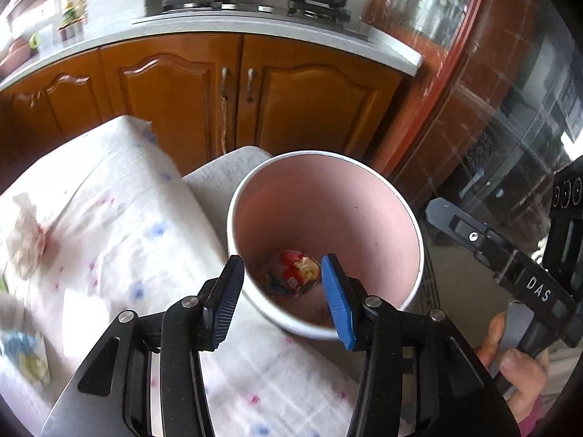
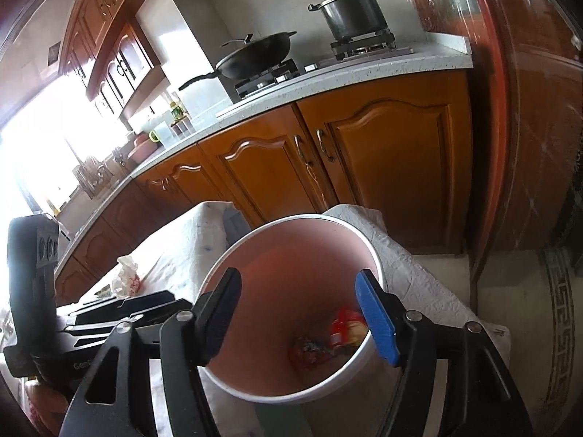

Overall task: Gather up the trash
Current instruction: 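Move both tools back over the table toward the white foam net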

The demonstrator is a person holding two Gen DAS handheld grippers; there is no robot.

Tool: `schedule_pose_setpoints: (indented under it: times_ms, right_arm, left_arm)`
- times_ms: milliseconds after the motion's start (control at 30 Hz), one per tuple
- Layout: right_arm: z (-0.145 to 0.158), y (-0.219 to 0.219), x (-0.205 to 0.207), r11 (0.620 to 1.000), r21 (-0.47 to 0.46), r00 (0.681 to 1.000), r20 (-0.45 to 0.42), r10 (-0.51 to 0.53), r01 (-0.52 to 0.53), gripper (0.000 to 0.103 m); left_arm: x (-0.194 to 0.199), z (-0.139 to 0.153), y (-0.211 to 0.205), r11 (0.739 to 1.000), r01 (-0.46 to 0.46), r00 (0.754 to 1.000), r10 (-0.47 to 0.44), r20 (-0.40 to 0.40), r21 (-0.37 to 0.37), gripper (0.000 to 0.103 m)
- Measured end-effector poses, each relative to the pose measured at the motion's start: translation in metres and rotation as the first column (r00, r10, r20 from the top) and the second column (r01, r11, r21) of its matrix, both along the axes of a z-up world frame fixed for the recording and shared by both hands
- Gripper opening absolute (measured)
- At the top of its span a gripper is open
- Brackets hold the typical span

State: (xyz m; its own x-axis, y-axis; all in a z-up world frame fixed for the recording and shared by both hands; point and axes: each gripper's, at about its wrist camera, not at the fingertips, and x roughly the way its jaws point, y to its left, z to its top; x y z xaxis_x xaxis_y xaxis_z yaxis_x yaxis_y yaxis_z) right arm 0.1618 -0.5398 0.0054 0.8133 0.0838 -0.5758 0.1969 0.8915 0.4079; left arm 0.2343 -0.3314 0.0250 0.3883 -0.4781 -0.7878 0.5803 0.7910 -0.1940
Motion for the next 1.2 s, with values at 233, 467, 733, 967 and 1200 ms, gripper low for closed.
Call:
schedule_pose_setpoints:
  times_ms: [233, 467, 733, 967, 1200]
  right_arm:
    - [0.003, 0.015, -0.014, 0.999, 0.031, 0.999, 0.043, 0.015, -0.016, 0.087]
    - [0.001, 0.048, -0.024, 0.998, 0.044, 0.996, 0.076, 0.05, -0.054, 0.087]
    - [-0.006, 0.087, -0.027, 0.989, 0.079, 0.991, 0.067, 0.117, -0.122, 0.087]
    - [-0.008, 0.119, -0.026, 0.981, 0.082, 0.983, 0.054, 0.174, -0.178, 0.087]
    - [-0.006, 0.148, -0.027, 0.972, 0.064, 0.973, 0.049, 0.224, -0.227, 0.087]
  left_arm:
    - [-0.017, 0.005, 0.048, 0.993, -0.098, 0.995, 0.099, 0.011, -0.067, 0.045]
    - [-0.043, 0.012, 0.097, 0.976, -0.187, 0.979, 0.194, 0.056, -0.116, 0.045]
    - [-0.07, 0.014, 0.147, 0.959, -0.249, 0.96, 0.263, 0.092, -0.136, 0.048]
    - [-0.081, 0.013, 0.189, 0.938, -0.31, 0.941, 0.325, 0.091, -0.154, 0.052]
    - [-0.092, 0.007, 0.233, 0.909, -0.373, 0.915, 0.393, 0.087, -0.183, 0.058]
